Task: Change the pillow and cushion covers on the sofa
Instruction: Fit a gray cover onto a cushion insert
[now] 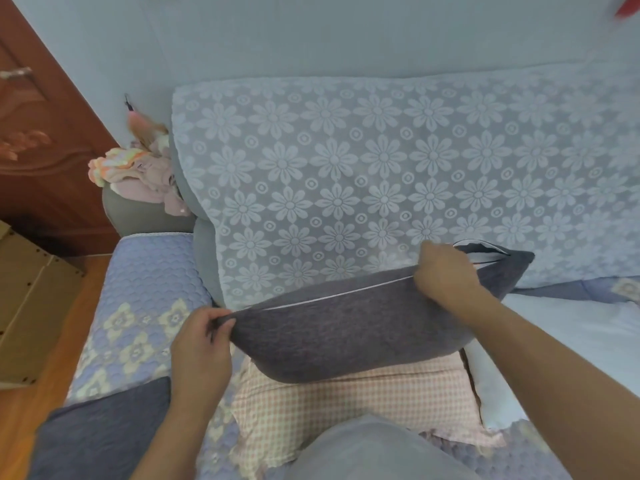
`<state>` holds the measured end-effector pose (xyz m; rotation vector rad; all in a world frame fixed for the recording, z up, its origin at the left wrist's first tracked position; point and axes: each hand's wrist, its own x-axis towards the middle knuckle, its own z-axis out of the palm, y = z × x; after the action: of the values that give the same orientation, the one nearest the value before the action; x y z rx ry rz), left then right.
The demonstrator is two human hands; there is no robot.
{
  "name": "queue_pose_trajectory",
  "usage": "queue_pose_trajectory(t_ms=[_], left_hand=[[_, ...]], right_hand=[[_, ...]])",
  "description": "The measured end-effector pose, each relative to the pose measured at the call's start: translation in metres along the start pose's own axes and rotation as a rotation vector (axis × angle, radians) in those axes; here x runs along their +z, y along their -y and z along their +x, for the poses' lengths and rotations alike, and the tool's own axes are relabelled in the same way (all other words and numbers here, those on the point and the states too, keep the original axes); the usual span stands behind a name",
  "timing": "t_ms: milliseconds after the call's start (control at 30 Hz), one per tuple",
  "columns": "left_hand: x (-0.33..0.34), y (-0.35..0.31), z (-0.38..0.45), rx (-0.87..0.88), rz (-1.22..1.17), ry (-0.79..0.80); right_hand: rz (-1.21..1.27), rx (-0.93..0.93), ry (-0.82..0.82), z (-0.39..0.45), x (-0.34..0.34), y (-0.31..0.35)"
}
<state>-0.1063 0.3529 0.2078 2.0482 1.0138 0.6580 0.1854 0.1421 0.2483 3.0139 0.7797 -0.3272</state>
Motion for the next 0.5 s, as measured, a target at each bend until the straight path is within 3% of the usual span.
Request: queue_pose_trajectory(t_ms=[67,167,233,300,500], left_hand=[[0.009,-0.003,0.002,0.0,0.185,0.002],[0.058,-0.037,-0.003,0.307,0.479,0.024],[0.107,-0.065,-0.011,0.544,0.52,0.206],[0.151,-0.08,-0.017,0.664,0.514,0.294],[0.192,-0.075,-0.014,0.829,0.547,0.307]], right_hand=[[0.011,-0.036,-0.032,-0.003,-0.002,-0.018],[-0.002,-0.172,-0.125,-0.028,0.003,0.0],[0.015,-0.242,-0.168,-0.045,0.007,0.017],[0.023,-0.266,-0.239,-0.053,0.012,0.025],[-0.023,-0.087,-0.219,-0.05,0.027,0.001]])
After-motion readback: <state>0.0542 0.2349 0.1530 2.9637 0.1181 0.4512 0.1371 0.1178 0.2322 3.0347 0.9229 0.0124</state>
